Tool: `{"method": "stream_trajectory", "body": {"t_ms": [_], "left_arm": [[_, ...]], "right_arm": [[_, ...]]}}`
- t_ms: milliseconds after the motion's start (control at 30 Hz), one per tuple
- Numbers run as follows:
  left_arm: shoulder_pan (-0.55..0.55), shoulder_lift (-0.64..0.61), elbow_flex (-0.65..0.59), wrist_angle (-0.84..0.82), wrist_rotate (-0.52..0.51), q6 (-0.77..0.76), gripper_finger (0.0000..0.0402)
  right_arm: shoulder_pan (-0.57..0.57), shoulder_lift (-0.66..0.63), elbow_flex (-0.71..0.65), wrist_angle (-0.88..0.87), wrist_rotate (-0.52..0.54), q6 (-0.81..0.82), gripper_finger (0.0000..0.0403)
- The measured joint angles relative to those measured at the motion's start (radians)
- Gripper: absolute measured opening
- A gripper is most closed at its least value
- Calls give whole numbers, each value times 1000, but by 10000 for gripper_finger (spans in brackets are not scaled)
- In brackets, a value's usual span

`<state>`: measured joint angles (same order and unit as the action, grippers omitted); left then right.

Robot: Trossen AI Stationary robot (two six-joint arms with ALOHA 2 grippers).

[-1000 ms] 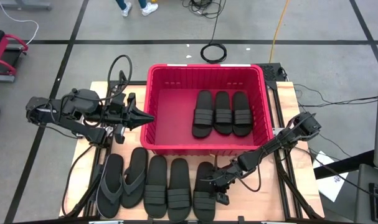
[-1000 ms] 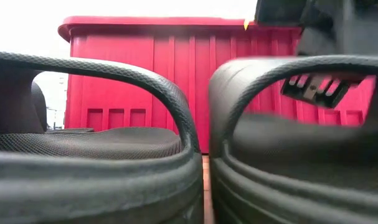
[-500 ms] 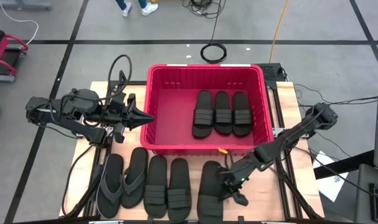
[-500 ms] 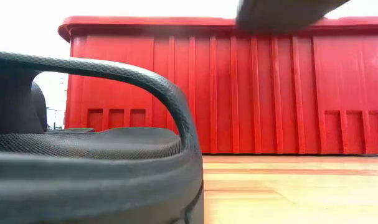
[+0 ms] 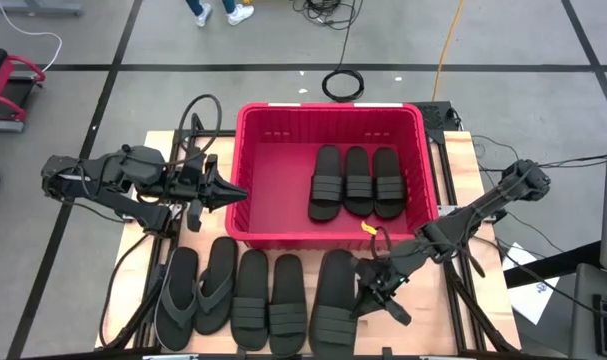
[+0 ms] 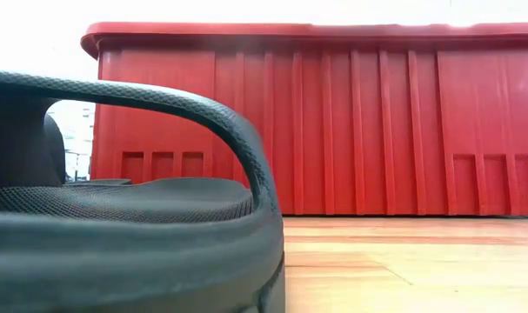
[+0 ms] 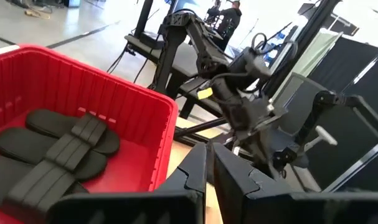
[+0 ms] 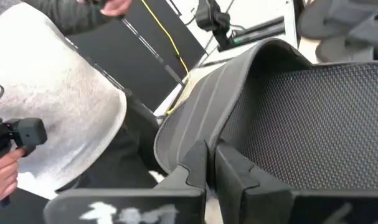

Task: Pick and place slides into bin
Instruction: Put the black slide into the red container

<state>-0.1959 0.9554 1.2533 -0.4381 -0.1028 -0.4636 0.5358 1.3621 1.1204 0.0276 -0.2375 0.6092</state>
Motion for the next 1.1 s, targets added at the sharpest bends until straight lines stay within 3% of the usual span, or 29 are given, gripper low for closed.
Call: {"method": "stream_trajectory", "body": {"t_ms": [233,367,633,833,933,1100], "left_arm": [[0,0,0,1,-3,94,21],[0,0,0,1,-18,94,21],[0,0,0,1,-85,94,21],[0,0,0,1,-135,51,21],[0,0,0,7,-164,31,21],[0,0,0,38,-218,18,21]], "right_arm": [[-2,-1,105,-62,-72,-79,4],[-8,0,220,-242,-113,-92,4],[-106,0,490,-586,-184,-274,4],[-298,-1,623,-701,-213,-429,4],[-443,-1,632,-719,-361,-494,4],[-681,17,631,-769,-511,-606,4]]}}
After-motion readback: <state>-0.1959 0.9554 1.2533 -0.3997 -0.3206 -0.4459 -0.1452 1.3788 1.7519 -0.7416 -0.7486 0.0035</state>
